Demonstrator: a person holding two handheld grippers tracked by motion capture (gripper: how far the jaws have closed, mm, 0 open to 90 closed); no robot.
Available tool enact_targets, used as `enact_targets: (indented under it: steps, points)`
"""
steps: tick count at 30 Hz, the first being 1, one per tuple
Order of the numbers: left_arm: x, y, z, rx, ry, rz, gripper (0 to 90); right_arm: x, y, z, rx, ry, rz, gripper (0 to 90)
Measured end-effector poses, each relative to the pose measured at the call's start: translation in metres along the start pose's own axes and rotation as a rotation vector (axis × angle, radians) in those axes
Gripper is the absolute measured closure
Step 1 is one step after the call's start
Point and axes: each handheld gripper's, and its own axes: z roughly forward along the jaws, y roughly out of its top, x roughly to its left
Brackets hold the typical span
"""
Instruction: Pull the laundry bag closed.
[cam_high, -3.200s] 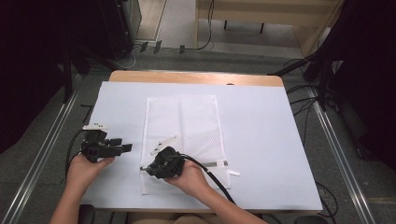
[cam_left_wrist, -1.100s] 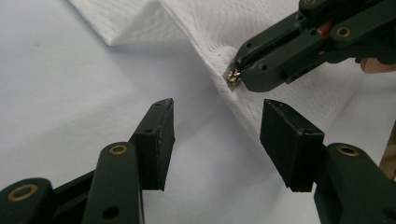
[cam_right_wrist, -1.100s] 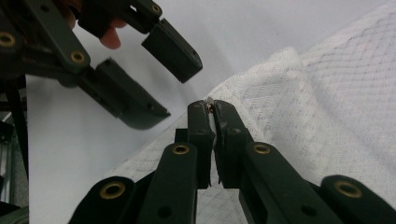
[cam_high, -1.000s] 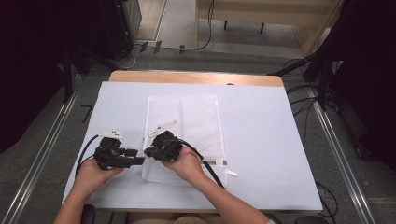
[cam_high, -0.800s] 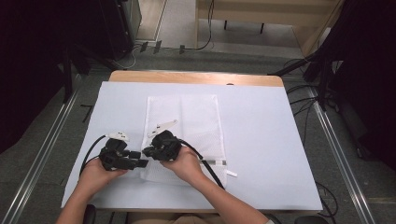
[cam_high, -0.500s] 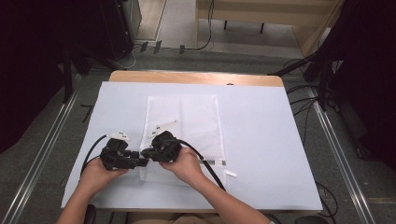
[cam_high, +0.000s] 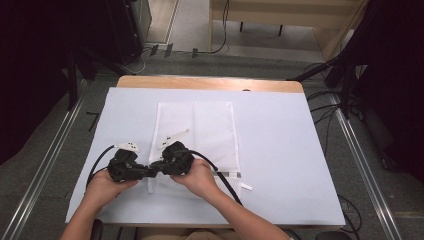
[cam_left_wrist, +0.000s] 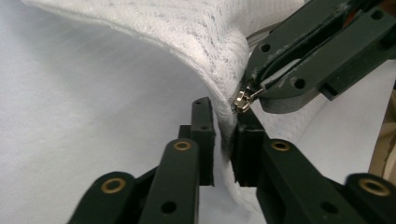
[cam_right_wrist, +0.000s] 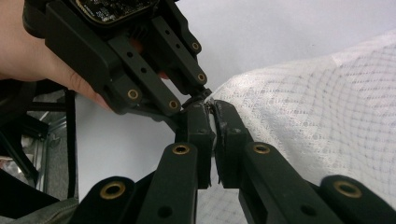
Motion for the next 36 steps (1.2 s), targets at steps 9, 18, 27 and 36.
enact_targets:
  steps: [9, 18, 27, 36]
  points:
    - [0.0, 0.0, 0.0, 0.007, 0.002, 0.002, 86.9, -0.003, -0.002, 0.001, -0.001, 0.001, 0.0, 88.0]
    - [-0.001, 0.0, -0.002, 0.007, -0.012, -0.007, 87.6, -0.007, -0.005, 0.002, -0.003, 0.011, 0.006, 88.2]
    - [0.0, 0.001, -0.004, 0.007, -0.014, -0.013, 88.3, -0.011, -0.008, 0.003, -0.016, 0.022, 0.017, 88.4]
    - [-0.004, 0.003, -0.005, 0.025, 0.013, 0.018, 88.8, -0.013, -0.011, 0.003, -0.015, 0.034, 0.0, 88.6]
